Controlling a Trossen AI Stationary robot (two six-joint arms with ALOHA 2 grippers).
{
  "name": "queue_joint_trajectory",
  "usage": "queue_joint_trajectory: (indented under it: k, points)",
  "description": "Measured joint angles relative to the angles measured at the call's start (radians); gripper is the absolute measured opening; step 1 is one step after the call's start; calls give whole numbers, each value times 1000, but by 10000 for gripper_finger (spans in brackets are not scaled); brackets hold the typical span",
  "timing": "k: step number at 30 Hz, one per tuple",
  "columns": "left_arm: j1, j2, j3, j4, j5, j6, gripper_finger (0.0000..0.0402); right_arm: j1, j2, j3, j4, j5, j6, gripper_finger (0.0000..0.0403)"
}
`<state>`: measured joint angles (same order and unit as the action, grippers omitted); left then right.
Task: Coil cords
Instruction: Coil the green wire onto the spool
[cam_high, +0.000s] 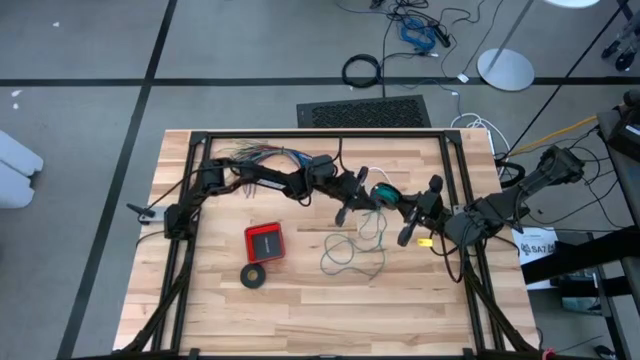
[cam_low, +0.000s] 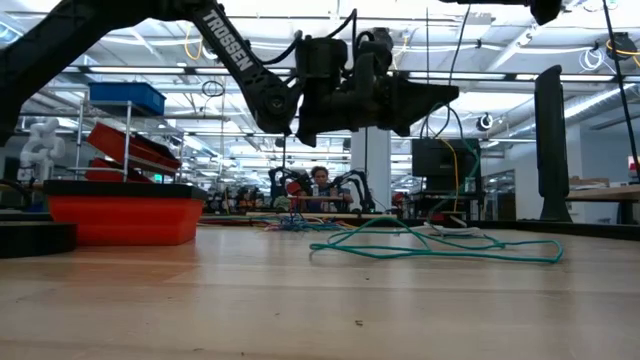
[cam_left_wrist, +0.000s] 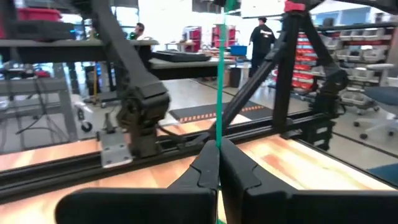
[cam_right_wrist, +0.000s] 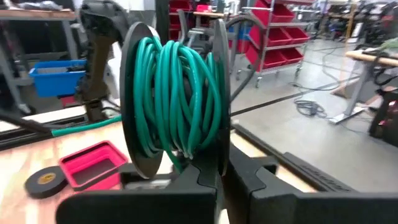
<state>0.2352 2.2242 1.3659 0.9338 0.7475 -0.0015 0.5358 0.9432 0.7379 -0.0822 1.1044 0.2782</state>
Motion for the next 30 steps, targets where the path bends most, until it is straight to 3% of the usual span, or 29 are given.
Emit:
queue_joint_trajectory:
  k: [6, 23, 30]
  points:
    - [38, 0, 21, -8, -4, -53, 3, 0, 31, 0, -58, -33, 39, 0]
    - [112, 0, 27, -64, 50, -124, 1, -34, 43, 0, -655, -68, 468, 0]
    - [116, -2, 64, -97, 64, -150, 1, -89, 107, 0, -762, -139, 511, 0]
